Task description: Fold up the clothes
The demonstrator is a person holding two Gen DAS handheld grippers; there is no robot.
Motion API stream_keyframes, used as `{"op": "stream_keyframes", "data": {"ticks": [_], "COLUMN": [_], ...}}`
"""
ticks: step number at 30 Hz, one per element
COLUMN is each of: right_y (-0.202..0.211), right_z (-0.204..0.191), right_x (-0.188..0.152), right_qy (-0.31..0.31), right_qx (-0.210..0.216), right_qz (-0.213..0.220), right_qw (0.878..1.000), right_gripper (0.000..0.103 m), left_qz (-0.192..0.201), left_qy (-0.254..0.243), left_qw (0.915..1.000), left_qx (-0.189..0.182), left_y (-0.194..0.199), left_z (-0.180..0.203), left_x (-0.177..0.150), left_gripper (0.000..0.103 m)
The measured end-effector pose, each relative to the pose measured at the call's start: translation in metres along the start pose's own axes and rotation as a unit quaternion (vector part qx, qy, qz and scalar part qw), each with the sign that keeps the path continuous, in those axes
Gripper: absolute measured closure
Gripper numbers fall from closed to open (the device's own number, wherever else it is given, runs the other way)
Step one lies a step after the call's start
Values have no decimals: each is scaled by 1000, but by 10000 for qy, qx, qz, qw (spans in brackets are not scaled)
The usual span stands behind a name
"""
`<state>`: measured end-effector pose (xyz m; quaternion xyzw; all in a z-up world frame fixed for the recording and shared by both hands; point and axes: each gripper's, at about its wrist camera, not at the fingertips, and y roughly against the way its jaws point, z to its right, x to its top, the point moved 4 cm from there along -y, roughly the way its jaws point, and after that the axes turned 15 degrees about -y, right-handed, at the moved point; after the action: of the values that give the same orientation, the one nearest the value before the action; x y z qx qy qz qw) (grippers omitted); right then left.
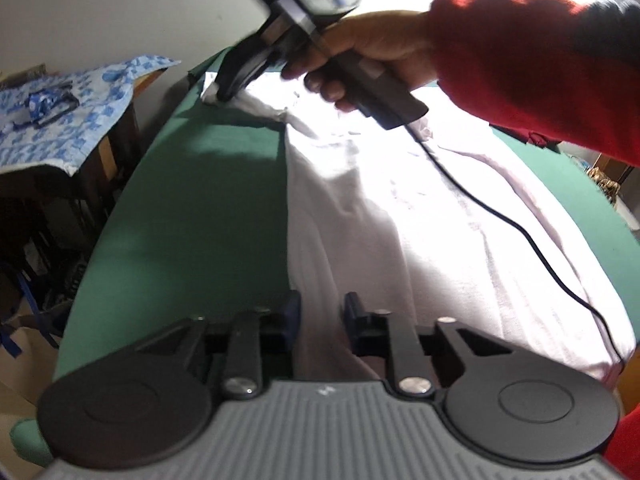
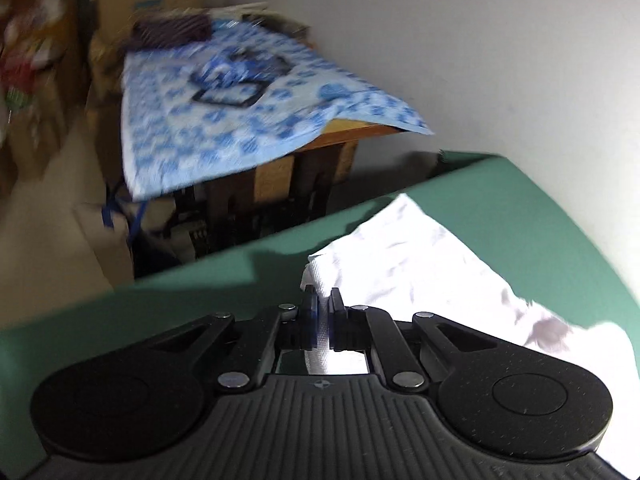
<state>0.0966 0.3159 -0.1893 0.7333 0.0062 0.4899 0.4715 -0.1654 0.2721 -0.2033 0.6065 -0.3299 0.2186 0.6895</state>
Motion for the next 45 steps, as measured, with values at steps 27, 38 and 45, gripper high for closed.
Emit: {"op": "stream_keyframes", "data": {"ticks": [27,38,45], "right_y": [53,52,58], "right_z": [112,101,102], "right_x": [2,12,25], "right_qy": [-3143,-2787,-2753], "right_qx": [1481,1414,1346], "right_qz": [391,449,547], "right_qw": [9369,9488,9503], "right_gripper": [99,99,99], "left_qz": [-530,-325,-141], "left_qy": [1876,2251,1731], "left_qw": [9803,9736,9819], "left_qx": [315,193,753], "left_y": [68,62,95], "left_z": [29,34,41], "left_x": [-76,-93,-58], "left_gripper": [41,101,103]}}
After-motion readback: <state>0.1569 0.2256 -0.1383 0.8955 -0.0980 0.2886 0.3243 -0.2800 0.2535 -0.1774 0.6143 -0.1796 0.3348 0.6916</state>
